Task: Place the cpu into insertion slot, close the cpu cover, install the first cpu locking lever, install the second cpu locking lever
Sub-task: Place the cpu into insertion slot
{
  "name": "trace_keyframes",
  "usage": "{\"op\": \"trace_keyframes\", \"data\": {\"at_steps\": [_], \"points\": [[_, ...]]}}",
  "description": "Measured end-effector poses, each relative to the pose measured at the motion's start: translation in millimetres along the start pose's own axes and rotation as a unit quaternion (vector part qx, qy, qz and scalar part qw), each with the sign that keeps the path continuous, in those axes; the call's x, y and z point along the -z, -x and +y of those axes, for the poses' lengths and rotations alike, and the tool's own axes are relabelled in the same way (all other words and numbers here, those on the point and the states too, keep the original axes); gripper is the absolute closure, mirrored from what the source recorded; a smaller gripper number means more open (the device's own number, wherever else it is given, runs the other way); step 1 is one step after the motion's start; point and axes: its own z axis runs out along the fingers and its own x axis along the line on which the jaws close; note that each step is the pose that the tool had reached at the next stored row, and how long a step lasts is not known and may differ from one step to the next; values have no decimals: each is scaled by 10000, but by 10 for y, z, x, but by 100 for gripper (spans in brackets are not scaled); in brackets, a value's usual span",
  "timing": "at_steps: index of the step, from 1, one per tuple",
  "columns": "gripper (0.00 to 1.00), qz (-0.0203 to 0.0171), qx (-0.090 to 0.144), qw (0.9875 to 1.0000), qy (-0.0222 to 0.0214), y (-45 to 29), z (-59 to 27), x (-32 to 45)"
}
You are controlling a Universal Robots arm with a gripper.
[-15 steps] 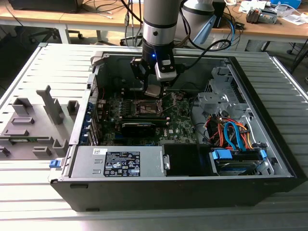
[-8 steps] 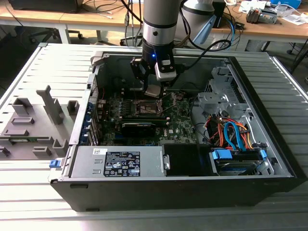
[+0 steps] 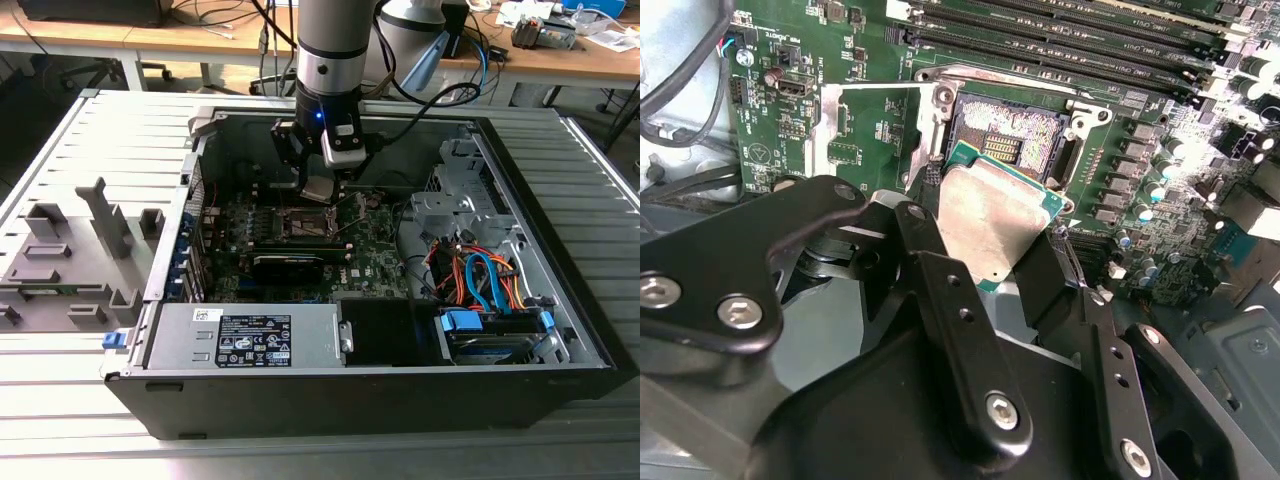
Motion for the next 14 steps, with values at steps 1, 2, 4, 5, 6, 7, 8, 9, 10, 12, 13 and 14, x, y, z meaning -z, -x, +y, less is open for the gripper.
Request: {"op": "trace_keyframes", "data": {"at_steps": [1,2,4,5,6,7,8,9,10,12,13,14], "points": [[46,0,-3,10000,0,0,0,0],[46,-1,-9,10000,-1,0,0,0],[46,-2,-16,10000,-2,0,0,0],[46,-2,-21,10000,-2,0,0,-1],[46,-3,-28,10000,-3,0,0,-1],[46,-3,-32,10000,-3,0,0,-1],[46,-4,-35,10000,-4,0,0,-1],[46,-4,-39,10000,-4,0,0,-1],[46,-4,-42,10000,-4,0,0,-1],[46,-6,-55,10000,-6,0,0,-1],[46,-6,-58,10000,-6,0,0,-2],[46,-6,-61,10000,-6,0,0,-2]]}}
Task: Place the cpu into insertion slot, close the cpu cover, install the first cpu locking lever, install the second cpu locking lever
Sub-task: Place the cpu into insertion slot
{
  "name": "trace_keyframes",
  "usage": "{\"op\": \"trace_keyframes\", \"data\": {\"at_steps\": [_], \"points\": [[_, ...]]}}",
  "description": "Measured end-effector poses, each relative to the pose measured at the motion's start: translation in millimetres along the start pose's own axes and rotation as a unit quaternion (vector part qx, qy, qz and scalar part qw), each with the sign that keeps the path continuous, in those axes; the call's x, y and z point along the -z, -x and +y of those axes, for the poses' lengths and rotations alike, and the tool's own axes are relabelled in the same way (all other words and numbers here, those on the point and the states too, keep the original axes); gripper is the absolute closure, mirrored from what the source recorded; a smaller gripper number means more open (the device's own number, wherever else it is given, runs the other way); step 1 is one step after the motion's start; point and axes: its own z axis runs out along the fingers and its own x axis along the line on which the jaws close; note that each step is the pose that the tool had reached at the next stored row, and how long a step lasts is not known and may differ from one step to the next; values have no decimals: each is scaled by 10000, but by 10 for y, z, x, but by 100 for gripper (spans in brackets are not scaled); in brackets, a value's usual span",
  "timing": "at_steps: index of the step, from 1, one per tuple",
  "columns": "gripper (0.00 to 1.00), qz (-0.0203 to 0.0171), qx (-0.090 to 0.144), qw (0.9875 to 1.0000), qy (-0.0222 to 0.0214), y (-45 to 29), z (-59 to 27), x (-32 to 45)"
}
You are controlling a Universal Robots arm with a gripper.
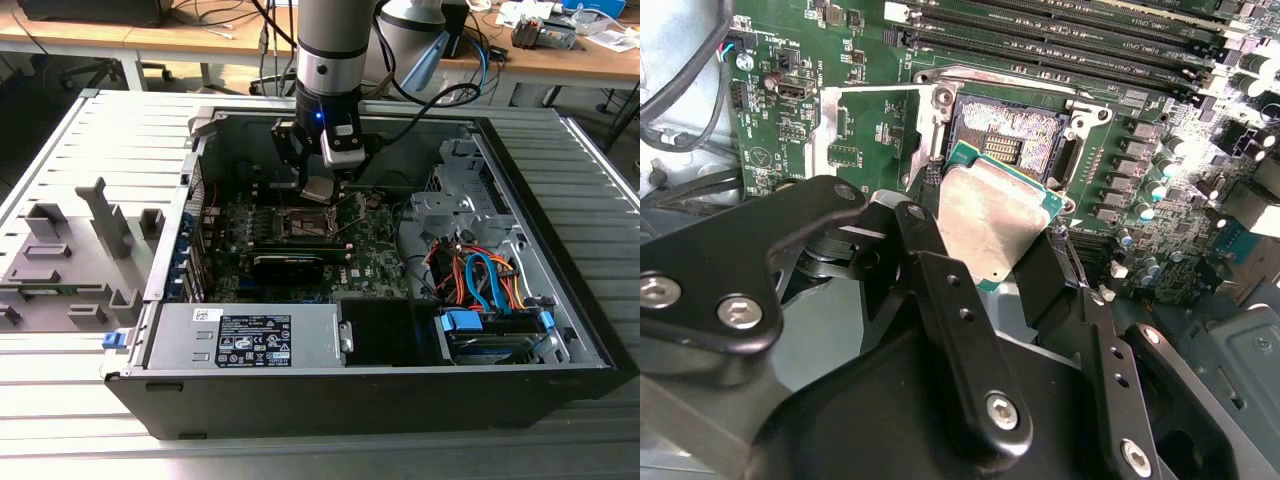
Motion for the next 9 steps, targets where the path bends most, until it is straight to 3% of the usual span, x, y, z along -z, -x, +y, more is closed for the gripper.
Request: {"op": "trace_keyframes", "data": {"at_steps": [9], "points": [[46,-3,-32,10000,-3,0,0,-1]]}}
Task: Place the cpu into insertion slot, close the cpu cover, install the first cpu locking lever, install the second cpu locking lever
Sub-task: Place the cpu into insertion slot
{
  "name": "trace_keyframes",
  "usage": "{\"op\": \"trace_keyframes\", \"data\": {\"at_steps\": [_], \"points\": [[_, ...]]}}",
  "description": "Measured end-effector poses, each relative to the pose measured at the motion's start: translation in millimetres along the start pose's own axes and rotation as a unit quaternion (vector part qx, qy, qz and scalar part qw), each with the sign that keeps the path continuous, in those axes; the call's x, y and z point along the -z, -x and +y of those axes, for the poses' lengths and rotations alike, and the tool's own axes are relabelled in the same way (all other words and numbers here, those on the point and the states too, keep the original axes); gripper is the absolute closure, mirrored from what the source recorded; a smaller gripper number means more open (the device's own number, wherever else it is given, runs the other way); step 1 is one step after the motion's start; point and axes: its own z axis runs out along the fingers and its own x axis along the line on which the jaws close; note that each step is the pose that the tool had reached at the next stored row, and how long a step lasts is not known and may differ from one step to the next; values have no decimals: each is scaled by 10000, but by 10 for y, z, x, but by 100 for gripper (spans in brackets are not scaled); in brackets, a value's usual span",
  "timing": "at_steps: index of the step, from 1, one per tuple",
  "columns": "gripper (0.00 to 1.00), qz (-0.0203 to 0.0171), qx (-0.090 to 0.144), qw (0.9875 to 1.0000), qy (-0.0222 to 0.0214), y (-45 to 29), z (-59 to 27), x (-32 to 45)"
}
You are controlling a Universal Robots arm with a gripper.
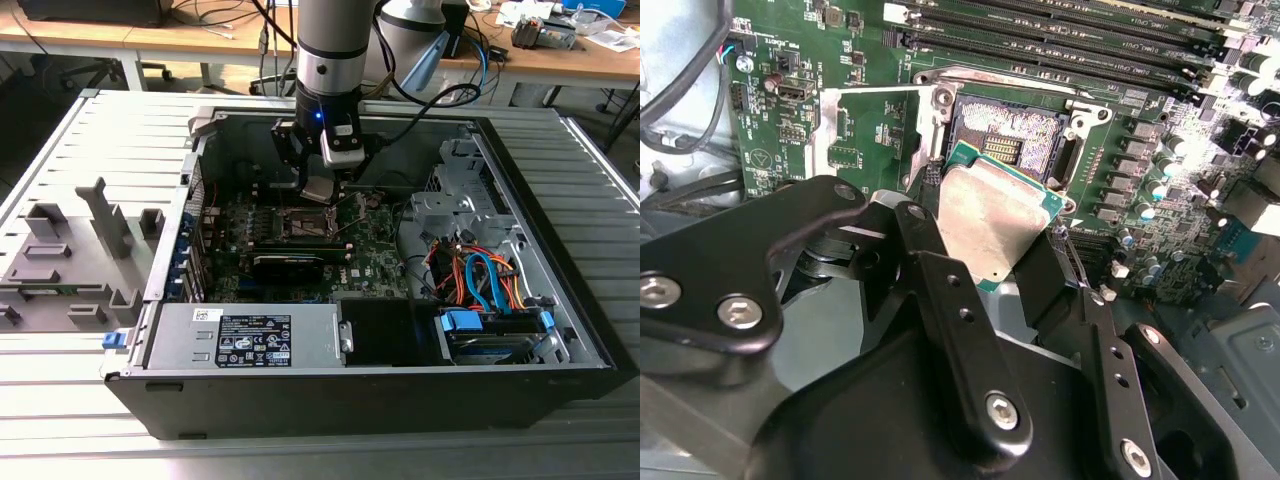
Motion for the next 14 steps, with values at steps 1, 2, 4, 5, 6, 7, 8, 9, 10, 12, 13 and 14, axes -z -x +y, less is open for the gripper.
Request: {"op": "trace_keyframes", "data": {"at_steps": [1,2,4,5,6,7,8,9,10,12,13,14], "points": [[46,0,-3,10000,0,0,0,0],[46,-1,-6,10000,-1,0,0,0],[46,-1,-14,10000,-1,0,0,0],[46,-2,-17,10000,-2,0,0,0],[46,-2,-19,10000,-2,0,0,0],[46,-2,-24,10000,-2,0,0,-1],[46,-3,-26,10000,-3,0,0,-1],[46,-3,-29,10000,-3,0,0,-1],[46,-3,-33,10000,-4,0,0,-1],[46,-4,-39,10000,-4,0,0,-1],[46,-4,-42,10000,-4,0,0,-1],[46,-5,-45,10000,-5,0,0,-1]]}}
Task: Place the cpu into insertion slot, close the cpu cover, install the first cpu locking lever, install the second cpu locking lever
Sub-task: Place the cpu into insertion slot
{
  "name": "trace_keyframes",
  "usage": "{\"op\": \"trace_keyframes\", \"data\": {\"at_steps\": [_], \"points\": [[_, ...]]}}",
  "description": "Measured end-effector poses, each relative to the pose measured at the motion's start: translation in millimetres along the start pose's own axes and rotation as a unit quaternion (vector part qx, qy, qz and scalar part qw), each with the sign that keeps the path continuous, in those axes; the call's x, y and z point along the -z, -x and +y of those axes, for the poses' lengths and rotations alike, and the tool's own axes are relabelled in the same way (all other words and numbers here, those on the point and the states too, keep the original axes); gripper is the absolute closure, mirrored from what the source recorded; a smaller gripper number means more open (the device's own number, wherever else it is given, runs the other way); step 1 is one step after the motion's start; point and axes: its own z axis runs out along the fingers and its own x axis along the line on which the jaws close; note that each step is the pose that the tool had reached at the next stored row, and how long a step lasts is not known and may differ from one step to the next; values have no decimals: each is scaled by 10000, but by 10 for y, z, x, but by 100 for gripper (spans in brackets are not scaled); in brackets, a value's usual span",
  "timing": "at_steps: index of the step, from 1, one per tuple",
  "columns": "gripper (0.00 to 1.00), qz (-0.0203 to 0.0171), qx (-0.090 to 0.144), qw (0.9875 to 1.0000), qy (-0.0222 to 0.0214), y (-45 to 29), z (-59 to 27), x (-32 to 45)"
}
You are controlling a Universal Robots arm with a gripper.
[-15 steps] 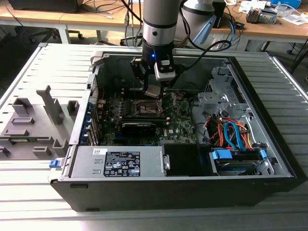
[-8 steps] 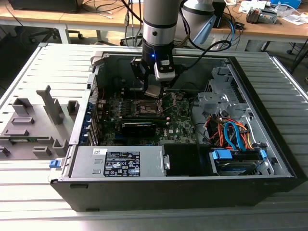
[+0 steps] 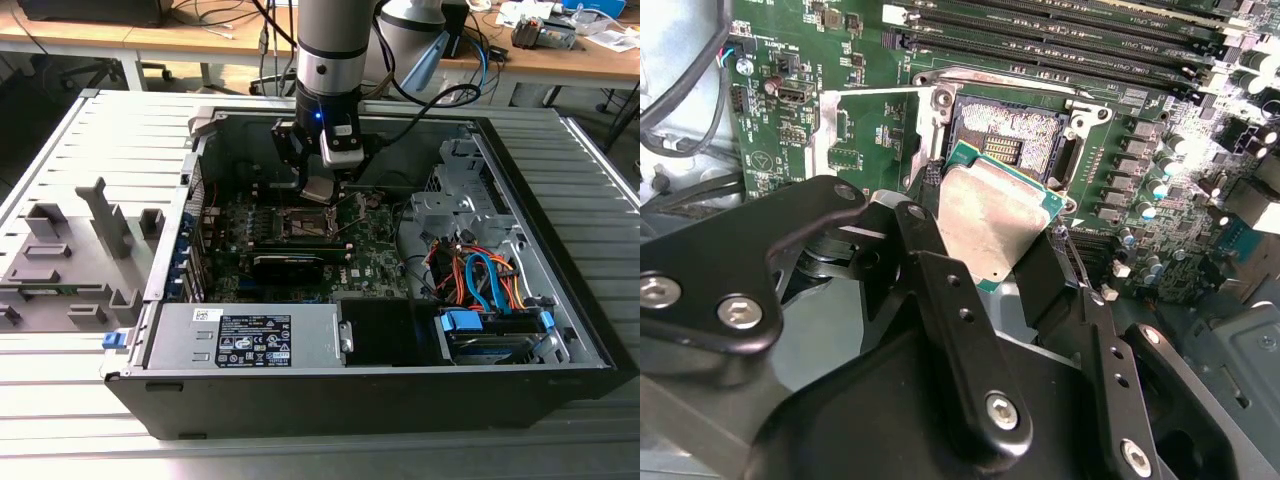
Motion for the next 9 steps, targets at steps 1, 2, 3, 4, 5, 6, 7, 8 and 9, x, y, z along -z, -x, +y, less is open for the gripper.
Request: {"op": "trace_keyframes", "data": {"at_steps": [1,2,3,4,5,6,7,8,9], "points": [[46,0,-3,10000,0,0,0,0],[46,-1,-7,10000,0,0,0,0],[46,-1,-9,10000,-1,0,0,0],[46,-1,-12,10000,-1,0,0,0],[46,-2,-15,10000,-1,0,0,-1],[46,-2,-19,10000,-2,0,0,-1],[46,-2,-21,10000,-2,0,0,-1],[46,-3,-26,10000,-3,0,0,-1],[46,-3,-30,10000,-3,0,0,-1]]}}
